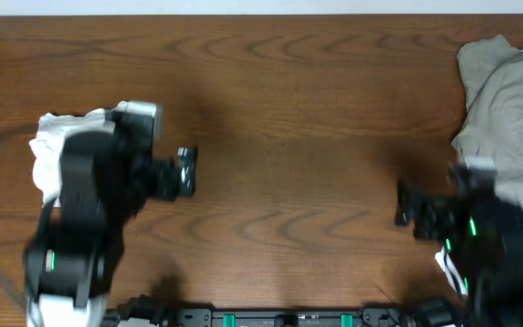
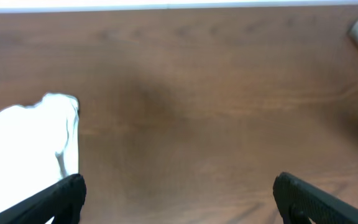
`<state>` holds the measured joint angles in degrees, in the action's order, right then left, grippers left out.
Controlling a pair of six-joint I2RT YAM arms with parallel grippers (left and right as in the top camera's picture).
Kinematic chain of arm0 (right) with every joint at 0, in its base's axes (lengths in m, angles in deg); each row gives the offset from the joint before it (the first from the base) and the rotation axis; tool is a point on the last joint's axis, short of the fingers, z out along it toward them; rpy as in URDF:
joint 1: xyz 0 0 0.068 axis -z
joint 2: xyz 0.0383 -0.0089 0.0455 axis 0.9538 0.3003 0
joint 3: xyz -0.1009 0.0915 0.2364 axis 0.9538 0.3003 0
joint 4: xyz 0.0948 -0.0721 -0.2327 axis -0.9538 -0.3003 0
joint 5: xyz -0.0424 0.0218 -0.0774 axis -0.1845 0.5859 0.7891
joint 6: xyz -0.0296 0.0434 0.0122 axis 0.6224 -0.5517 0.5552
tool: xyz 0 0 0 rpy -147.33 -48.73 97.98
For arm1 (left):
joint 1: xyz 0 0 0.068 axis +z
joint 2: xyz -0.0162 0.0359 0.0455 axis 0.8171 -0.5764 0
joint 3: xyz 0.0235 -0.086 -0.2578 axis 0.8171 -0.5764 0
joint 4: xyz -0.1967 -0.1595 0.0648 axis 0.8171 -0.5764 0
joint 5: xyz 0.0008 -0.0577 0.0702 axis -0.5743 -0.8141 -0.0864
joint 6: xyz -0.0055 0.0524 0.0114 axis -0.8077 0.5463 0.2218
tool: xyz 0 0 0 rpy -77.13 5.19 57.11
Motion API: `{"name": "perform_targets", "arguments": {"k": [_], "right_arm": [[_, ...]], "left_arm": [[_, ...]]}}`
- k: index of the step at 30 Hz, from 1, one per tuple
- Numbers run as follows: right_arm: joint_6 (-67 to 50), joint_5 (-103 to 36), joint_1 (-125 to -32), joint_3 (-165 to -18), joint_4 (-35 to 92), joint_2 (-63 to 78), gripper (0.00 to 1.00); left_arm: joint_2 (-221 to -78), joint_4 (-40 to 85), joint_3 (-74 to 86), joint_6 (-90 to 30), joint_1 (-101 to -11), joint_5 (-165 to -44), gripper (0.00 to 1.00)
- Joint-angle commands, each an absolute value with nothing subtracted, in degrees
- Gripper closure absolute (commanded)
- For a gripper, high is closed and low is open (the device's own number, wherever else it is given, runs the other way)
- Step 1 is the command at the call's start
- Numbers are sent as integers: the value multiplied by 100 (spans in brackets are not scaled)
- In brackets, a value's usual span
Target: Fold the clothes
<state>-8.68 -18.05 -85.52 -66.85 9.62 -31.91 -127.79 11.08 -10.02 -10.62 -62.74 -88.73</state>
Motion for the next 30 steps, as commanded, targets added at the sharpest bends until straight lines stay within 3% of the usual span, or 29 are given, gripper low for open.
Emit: {"name": "perform_targets", "arguments": {"k": [1, 6, 12, 30], "right_arm": [[-944, -1837, -8600, -6169, 1006, -4153, 1], [-977, -1870, -8600, -5929, 523, -5088, 1], [-1008, -1866, -8600, -5927, -520, -5276, 1], [-1019, -1868, -8482, -5909, -494, -5702, 1]], "left_arm": [[-12090, 1320, -1703, -1134, -6292, -8840, 2], [-11459, 1106, -2031, -1134, -6292, -8840, 2], [-11387, 605, -2031, -1134, -6292, -8840, 2], [-11387, 520, -2031, -1134, -6292, -8840, 2]]}}
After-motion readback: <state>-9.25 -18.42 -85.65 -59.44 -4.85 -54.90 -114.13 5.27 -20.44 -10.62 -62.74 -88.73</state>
